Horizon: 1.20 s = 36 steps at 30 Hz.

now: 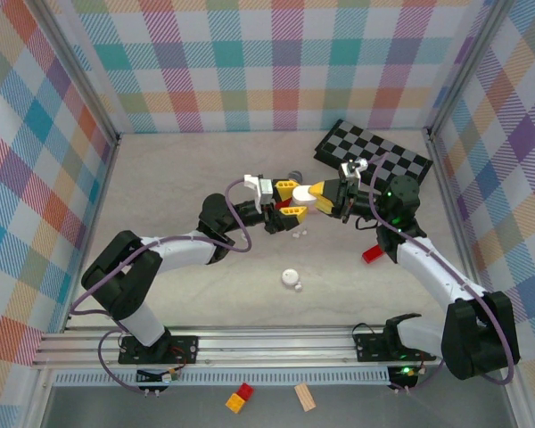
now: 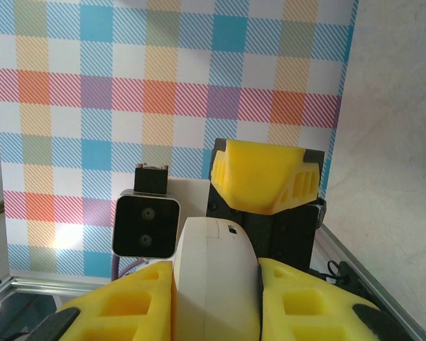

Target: Insert the wireless bluetooth earbuds into the charging case

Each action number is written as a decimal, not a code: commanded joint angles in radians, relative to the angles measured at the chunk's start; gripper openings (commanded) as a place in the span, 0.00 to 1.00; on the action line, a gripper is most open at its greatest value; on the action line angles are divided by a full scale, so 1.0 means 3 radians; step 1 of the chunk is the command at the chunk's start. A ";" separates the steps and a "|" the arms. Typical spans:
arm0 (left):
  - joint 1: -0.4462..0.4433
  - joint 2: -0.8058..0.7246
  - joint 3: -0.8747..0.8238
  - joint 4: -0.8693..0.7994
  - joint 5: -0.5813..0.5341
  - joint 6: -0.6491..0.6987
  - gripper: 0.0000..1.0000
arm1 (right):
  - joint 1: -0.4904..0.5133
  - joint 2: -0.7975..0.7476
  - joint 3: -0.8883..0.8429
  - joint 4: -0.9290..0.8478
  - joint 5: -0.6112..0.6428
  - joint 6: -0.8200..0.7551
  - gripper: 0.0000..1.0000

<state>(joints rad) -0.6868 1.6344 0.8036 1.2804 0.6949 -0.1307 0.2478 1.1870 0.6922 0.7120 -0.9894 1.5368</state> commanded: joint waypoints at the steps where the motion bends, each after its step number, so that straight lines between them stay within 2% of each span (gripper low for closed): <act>1: -0.0028 0.0017 0.0067 0.0155 0.0011 0.0032 0.57 | -0.0014 -0.0040 0.0055 0.0025 -0.0039 -0.0025 0.17; 8: -0.0037 0.0048 0.0085 0.0155 -0.0014 -0.0022 0.52 | -0.0013 -0.0044 0.0049 0.0030 -0.0038 -0.0027 0.17; 19: -0.0060 0.0074 0.0122 0.0162 -0.0120 -0.0076 0.54 | -0.0013 -0.0043 0.0068 0.0020 -0.0012 -0.0024 0.17; 31: -0.0083 0.0115 0.0164 0.0162 -0.0078 -0.0101 0.53 | -0.0013 -0.0019 0.0042 0.0120 -0.0001 0.0038 0.16; 36: -0.0093 0.0130 0.0169 0.0163 -0.0066 -0.0101 0.56 | -0.0013 -0.0009 0.0045 0.0152 0.0004 0.0057 0.16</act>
<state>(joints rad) -0.6998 1.6657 0.8295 1.2861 0.6643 -0.1619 0.2478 1.1873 0.6922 0.7162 -0.9817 1.5406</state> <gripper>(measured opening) 0.556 0.270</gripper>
